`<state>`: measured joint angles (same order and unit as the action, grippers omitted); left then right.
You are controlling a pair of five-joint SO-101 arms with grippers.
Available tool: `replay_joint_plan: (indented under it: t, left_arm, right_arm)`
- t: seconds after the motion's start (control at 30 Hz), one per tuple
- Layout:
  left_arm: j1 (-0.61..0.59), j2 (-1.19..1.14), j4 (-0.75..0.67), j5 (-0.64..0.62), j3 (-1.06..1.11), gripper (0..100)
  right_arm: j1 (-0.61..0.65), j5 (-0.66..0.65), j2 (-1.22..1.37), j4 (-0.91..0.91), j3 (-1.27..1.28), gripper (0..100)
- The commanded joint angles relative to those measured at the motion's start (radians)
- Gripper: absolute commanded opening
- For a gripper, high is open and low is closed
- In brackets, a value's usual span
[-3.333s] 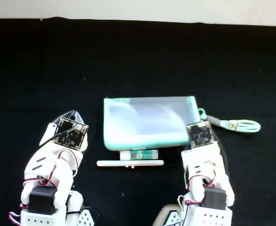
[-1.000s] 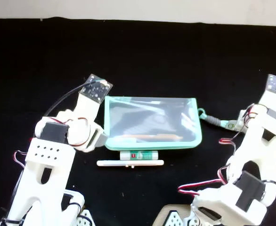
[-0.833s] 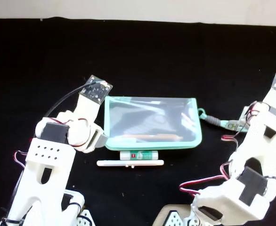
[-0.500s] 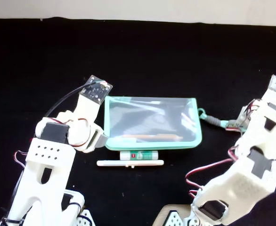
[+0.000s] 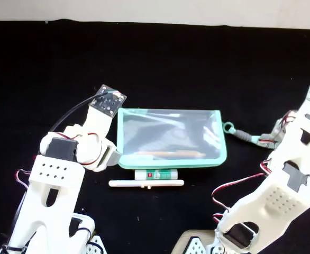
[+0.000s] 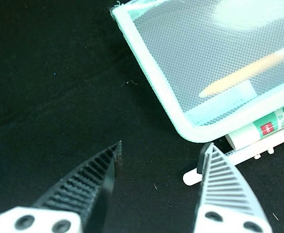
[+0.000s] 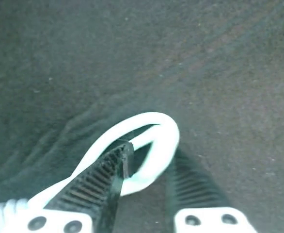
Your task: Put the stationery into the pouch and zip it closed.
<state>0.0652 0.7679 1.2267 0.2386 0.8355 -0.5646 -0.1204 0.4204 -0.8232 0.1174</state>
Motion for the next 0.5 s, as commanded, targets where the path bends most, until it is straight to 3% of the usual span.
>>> replay_joint_plan:
  t: [0.0, 0.2, 0.47]
  left_arm:
    - [0.005, -0.001, 0.006, -0.002, -0.005, 28]
    - [0.005, -0.001, 0.006, -0.002, -0.005, 28]
    - [0.005, 0.005, 0.006, -0.002, -0.005, 28]
  right_arm:
    - [0.002, 0.006, -0.001, -0.016, -0.01, 0.7]
    - [0.013, 0.006, -0.064, -0.113, -0.031, 0.5]
    - [0.107, 0.002, -0.426, -0.325, -0.05, 0.5]
